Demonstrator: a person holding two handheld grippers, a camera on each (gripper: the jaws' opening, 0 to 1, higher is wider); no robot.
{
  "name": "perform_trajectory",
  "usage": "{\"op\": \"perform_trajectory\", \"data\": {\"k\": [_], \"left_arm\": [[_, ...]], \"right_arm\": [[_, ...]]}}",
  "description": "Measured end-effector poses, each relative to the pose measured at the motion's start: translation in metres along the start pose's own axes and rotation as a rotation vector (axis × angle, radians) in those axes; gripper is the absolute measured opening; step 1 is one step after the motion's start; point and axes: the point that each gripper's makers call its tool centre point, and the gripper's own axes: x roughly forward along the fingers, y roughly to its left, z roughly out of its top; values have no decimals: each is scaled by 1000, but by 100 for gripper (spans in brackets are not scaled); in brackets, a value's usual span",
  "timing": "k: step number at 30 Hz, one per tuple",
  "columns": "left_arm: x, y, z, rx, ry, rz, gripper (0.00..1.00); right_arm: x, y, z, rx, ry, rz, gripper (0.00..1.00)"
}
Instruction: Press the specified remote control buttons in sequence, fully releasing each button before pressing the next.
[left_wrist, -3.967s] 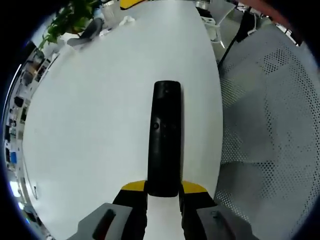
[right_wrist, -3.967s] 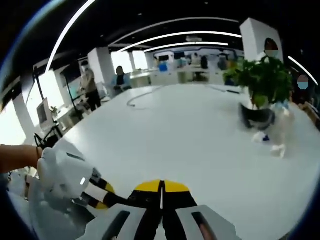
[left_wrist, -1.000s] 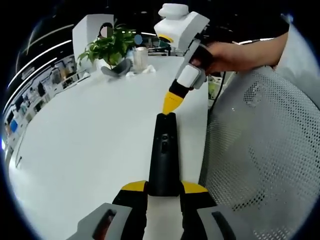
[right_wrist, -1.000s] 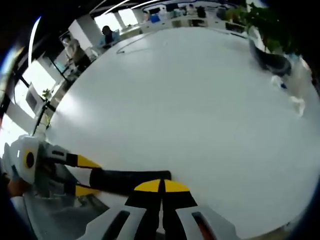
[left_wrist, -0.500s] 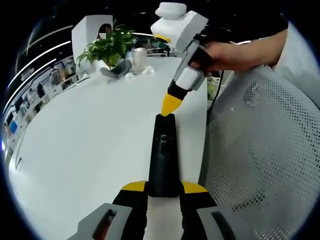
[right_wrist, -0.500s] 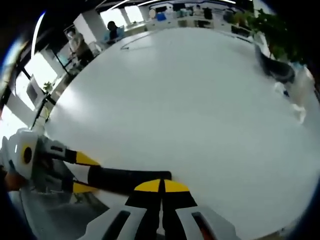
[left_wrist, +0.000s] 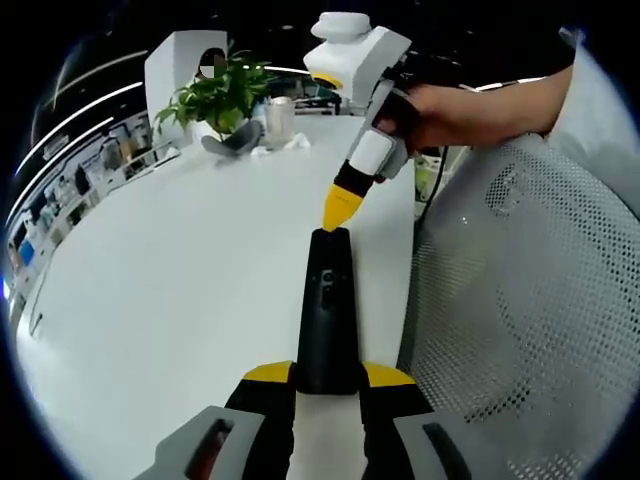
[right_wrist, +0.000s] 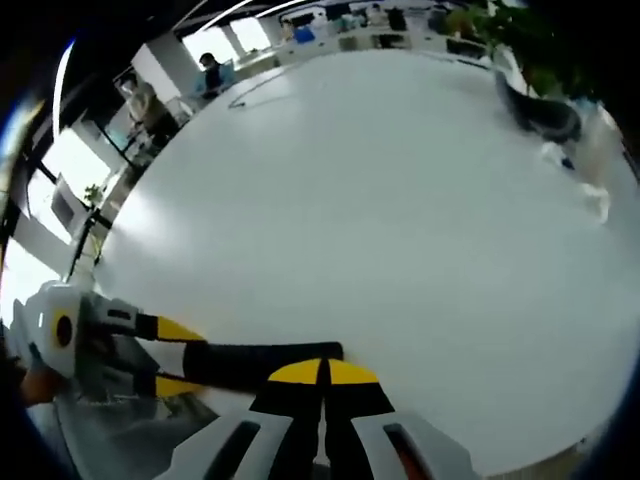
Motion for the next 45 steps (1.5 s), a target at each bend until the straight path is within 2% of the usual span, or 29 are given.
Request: {"op": "perform_trajectory", "data": {"k": [10,18,27,32,45], "left_arm": [[0,-3,0,11,-4,-18,24],[0,-3,0,4,-6,-19,24],[0,-4,1,4,-12,-19,24],[0,-4,2,1,-12,-19,24],[0,-3,1,7,-12,-20,24]], "right_arm": [[-3,4,-3,3,17,-2,0],[-3,10,-8,72,59,55,0],[-5,14,-5,56,39,69,0],[-1,13,-11,41,71,56,0],[-1,12,-10,49,62,60,0]]}}
